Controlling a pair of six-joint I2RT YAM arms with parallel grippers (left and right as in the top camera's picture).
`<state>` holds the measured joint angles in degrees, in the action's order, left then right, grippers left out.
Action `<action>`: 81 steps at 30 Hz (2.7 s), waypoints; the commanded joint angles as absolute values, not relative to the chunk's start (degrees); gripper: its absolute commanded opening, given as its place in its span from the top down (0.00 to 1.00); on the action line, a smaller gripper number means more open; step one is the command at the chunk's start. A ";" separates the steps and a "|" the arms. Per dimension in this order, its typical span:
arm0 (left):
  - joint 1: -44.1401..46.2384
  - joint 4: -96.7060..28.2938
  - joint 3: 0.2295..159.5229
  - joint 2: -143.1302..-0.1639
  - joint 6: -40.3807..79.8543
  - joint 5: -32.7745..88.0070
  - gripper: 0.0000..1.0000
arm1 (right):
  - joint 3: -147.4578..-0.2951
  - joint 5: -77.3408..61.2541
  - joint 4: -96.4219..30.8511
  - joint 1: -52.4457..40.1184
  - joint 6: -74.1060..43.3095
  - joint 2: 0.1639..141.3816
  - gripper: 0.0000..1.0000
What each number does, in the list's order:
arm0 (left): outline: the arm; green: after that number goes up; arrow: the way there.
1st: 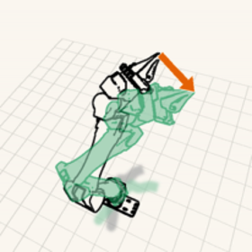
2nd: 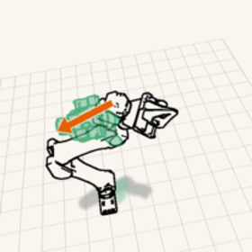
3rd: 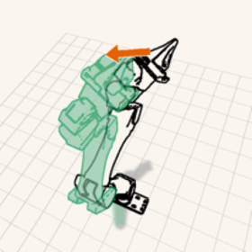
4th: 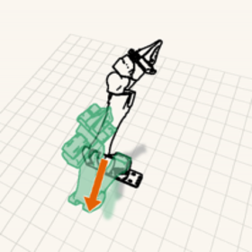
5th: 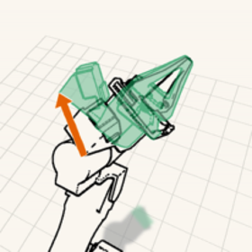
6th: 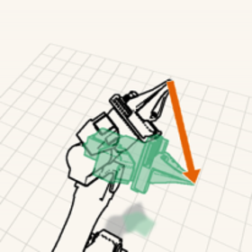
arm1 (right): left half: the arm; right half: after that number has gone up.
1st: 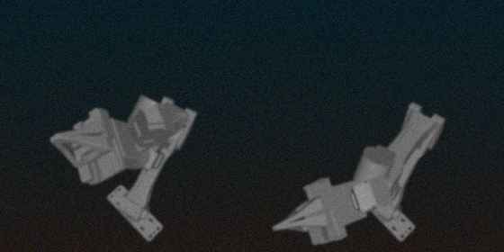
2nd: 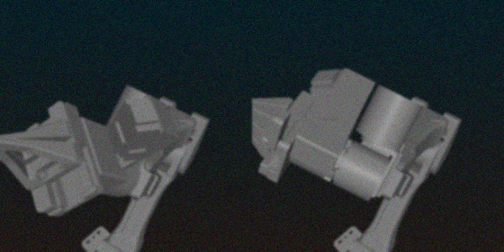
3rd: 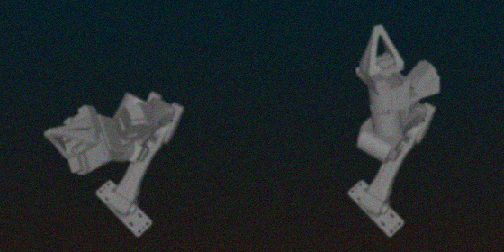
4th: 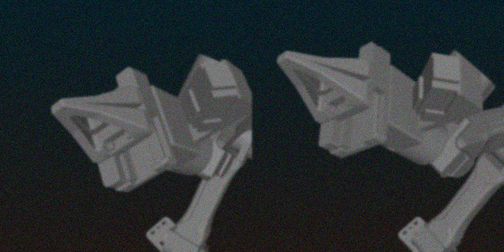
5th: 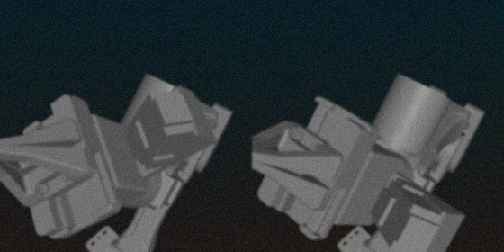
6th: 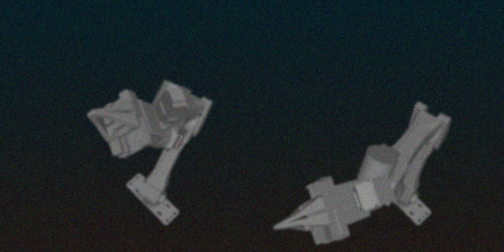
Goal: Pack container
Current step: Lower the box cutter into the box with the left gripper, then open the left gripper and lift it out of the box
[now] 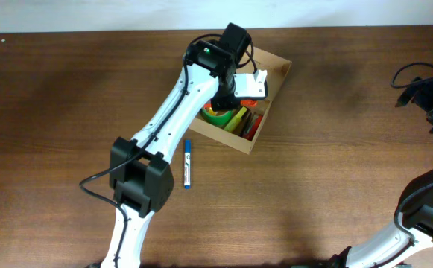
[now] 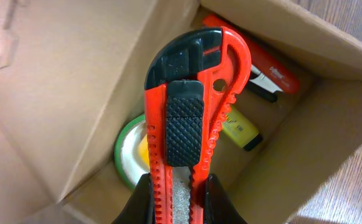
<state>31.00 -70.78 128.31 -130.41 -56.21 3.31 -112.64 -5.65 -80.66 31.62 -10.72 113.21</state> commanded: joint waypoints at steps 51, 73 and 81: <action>31.59 -76.64 129.38 -140.55 -54.50 7.49 0.53 | -112.44 -5.37 -80.53 31.57 -10.94 113.73 0.01; 31.24 -73.49 133.47 -131.20 -41.89 -0.73 0.98 | -112.44 -5.37 -80.53 31.57 -10.94 113.73 0.01; 28.62 -70.65 135.72 -121.97 -27.88 -11.20 0.98 | -112.44 -5.37 -80.53 31.57 -10.94 113.73 0.01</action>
